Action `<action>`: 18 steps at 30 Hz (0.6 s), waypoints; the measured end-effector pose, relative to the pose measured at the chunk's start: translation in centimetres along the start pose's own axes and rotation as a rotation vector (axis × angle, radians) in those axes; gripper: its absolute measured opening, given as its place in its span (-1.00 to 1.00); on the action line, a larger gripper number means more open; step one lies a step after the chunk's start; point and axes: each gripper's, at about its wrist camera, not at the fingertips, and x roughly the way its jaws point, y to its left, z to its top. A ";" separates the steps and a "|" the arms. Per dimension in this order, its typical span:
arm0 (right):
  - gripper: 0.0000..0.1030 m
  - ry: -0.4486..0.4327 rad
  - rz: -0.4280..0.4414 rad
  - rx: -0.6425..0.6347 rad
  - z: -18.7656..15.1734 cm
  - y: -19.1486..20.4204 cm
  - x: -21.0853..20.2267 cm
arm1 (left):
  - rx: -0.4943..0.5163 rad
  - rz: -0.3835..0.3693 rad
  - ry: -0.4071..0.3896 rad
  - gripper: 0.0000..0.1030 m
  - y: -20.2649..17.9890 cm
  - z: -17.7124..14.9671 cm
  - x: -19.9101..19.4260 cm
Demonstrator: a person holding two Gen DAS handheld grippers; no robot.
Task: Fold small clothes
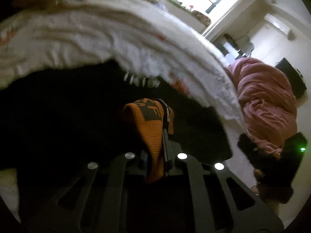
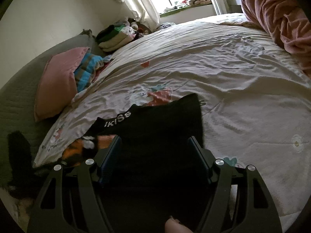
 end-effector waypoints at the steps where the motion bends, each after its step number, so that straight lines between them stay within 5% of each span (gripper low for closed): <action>1: 0.34 -0.002 -0.002 0.002 0.0 -0.1 -0.1 | 0.009 0.001 -0.017 -0.91 -0.4 0.2 -0.5; 6: 0.34 -0.002 -0.026 -0.006 0.0 -0.2 0.2 | 0.024 0.030 -0.102 -0.91 -0.3 1.0 -3.8; 18: 0.34 0.038 -0.098 -0.086 -0.7 0.9 2.0 | -0.053 0.116 -0.054 -0.91 4.2 -0.1 -2.7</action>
